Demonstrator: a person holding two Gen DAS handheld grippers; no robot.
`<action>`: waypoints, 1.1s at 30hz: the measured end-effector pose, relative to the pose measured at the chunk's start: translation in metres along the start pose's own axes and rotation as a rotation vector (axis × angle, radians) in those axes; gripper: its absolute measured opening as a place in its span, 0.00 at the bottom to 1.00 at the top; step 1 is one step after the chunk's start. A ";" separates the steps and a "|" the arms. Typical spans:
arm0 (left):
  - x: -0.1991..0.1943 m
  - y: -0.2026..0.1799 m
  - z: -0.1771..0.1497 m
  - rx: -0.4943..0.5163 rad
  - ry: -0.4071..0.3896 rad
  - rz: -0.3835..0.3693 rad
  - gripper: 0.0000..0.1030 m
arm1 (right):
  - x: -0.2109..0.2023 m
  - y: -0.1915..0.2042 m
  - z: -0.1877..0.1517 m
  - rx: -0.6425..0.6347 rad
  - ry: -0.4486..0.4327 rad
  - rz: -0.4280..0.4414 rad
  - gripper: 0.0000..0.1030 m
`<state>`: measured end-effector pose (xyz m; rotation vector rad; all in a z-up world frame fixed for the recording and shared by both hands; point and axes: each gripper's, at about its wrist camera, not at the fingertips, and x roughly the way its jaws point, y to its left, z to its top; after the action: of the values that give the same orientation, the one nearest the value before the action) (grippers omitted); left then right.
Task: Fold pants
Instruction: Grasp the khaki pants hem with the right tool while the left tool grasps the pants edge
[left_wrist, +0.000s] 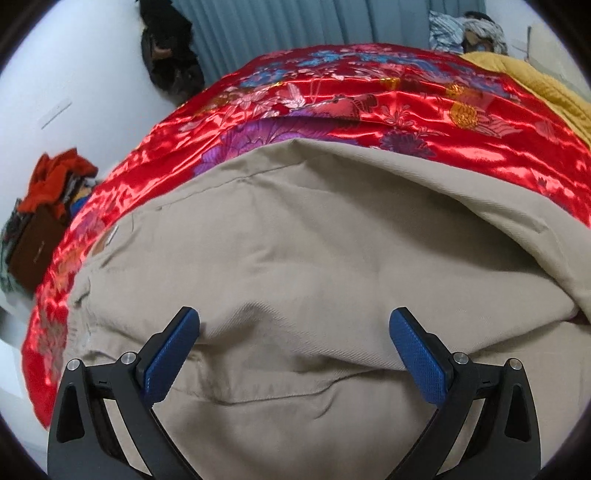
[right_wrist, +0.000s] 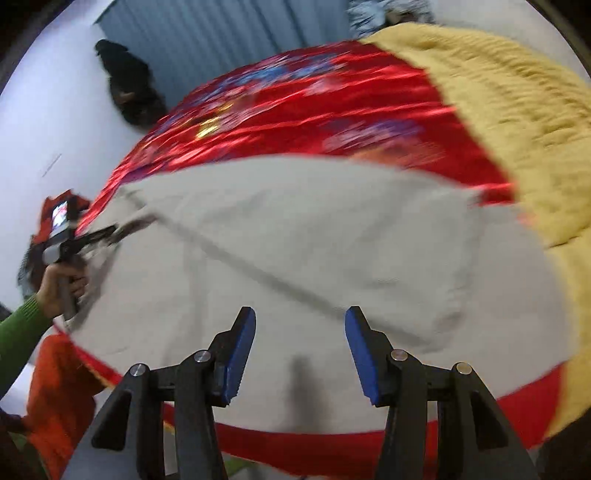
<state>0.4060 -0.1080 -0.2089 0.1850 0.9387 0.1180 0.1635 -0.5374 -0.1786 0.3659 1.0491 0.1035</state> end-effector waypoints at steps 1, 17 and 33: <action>0.001 0.001 0.000 -0.010 0.003 -0.003 0.99 | 0.009 0.008 -0.004 0.006 0.004 0.006 0.49; 0.003 0.004 -0.016 -0.062 -0.016 -0.047 1.00 | 0.043 -0.019 -0.025 0.416 -0.194 0.038 0.50; 0.011 0.031 0.043 -0.334 0.229 -0.551 0.99 | -0.036 -0.025 0.029 0.491 -0.438 0.073 0.03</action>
<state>0.4468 -0.0804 -0.1859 -0.4039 1.1510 -0.2176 0.1679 -0.5773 -0.1444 0.8312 0.6159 -0.1685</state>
